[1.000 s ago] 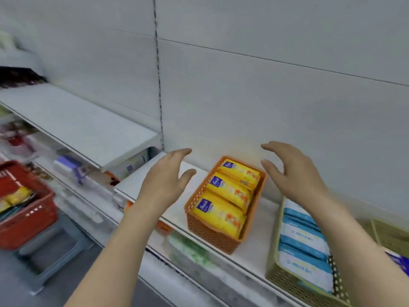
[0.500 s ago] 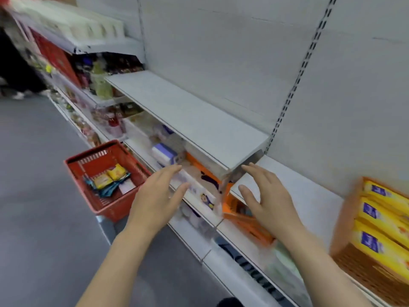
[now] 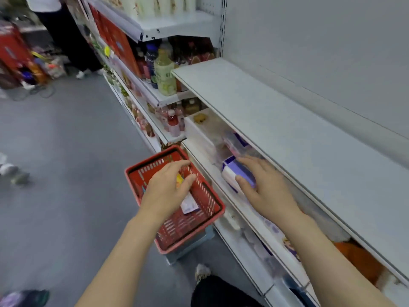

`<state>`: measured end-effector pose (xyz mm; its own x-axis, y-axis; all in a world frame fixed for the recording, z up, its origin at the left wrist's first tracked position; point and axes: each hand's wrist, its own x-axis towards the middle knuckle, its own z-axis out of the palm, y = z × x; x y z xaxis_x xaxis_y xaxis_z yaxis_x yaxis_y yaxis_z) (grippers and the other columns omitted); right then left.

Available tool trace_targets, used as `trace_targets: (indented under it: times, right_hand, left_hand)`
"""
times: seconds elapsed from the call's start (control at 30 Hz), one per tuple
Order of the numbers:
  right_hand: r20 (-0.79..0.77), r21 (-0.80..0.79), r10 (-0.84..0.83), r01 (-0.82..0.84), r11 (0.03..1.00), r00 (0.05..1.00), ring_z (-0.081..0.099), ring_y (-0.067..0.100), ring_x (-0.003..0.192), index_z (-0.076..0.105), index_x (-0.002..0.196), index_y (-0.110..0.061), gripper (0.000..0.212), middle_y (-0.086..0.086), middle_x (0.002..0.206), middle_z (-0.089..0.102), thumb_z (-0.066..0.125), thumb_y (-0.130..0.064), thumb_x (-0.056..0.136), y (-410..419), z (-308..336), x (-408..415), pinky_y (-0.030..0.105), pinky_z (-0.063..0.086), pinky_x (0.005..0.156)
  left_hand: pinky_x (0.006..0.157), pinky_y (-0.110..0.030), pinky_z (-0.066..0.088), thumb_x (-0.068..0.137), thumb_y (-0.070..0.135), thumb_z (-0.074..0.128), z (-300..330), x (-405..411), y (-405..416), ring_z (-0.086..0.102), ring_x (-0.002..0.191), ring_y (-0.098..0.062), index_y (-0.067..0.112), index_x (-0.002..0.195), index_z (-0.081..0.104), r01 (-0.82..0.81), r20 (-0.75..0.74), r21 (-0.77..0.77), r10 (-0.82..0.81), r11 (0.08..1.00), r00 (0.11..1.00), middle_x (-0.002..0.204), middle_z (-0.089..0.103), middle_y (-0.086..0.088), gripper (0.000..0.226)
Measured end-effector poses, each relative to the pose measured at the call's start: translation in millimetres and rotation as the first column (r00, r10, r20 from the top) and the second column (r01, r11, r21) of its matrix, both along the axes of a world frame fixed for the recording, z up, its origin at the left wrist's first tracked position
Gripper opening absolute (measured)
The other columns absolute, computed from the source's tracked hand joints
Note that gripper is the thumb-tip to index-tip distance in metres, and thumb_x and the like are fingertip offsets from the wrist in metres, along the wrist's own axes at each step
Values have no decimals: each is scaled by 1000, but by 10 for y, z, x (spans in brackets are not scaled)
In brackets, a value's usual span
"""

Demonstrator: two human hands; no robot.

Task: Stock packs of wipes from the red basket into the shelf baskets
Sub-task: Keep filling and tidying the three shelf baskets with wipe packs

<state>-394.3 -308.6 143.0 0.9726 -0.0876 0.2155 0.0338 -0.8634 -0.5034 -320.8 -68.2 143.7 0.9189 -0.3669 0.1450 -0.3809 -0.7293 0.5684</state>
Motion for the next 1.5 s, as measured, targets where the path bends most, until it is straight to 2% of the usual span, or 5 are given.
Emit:
trace_targets:
  times: [0.3, 0.6, 1.0, 1.33, 1.5]
  right_hand:
    - [-373, 58, 35, -14, 998, 927, 51, 20, 128, 56, 135, -19, 38, 1, 139, 56, 54, -32, 99, 621, -800, 1692, 35, 44, 102]
    - [-783, 193, -65, 341, 920, 619, 60, 28, 115, 59, 132, -11, 44, 11, 129, 64, 58, -37, 97, 1451, -2427, 2617, 34, 47, 90]
    - [-842, -30, -369, 648, 761, 394, 41, 34, 135, 43, 144, -16, 73, 13, 145, 46, 66, -55, 86, 1835, -3770, 3285, 41, 39, 108]
    - [-859, 83, -457, 943, 321, 231, 64, 28, 107, 61, 124, -11, 49, 9, 119, 68, 75, -38, 85, 1796, -3662, 2651, 25, 40, 73]
    - [-879, 205, -396, 961, 186, 264, 68, 21, 95, 63, 120, -16, 33, 3, 110, 69, 72, -27, 90, 1882, -3632, 2154, 25, 48, 70]
  left_hand:
    - [101, -38, 45, 96, 32, 60, -993, 1694, 586, 58, 122, -25, 14, 130, 60, -19, -273, 170, 65, 985, 960, 131, 64, -5, 38]
    - [93, -36, 46, 97, 30, 60, -2500, 2799, 1086, 60, 117, -32, 13, 135, 55, 165, -637, 270, 48, 949, 770, 133, 63, -11, 42]
    - [102, -29, 41, 100, 35, 56, -3388, 3231, 1091, 52, 131, -28, 9, 145, 45, 355, -824, 193, -45, 915, 565, 145, 52, -12, 54]
    - [95, -31, 41, 96, 35, 62, -3649, 3294, 994, 53, 120, -26, 14, 131, 49, 402, -840, 216, -41, 890, 541, 130, 56, -12, 43]
    - [112, -40, 38, 85, 43, 73, -3804, 3264, 875, 40, 141, -32, 16, 157, 12, 386, -869, 241, 21, 891, 494, 153, 43, -11, 98]
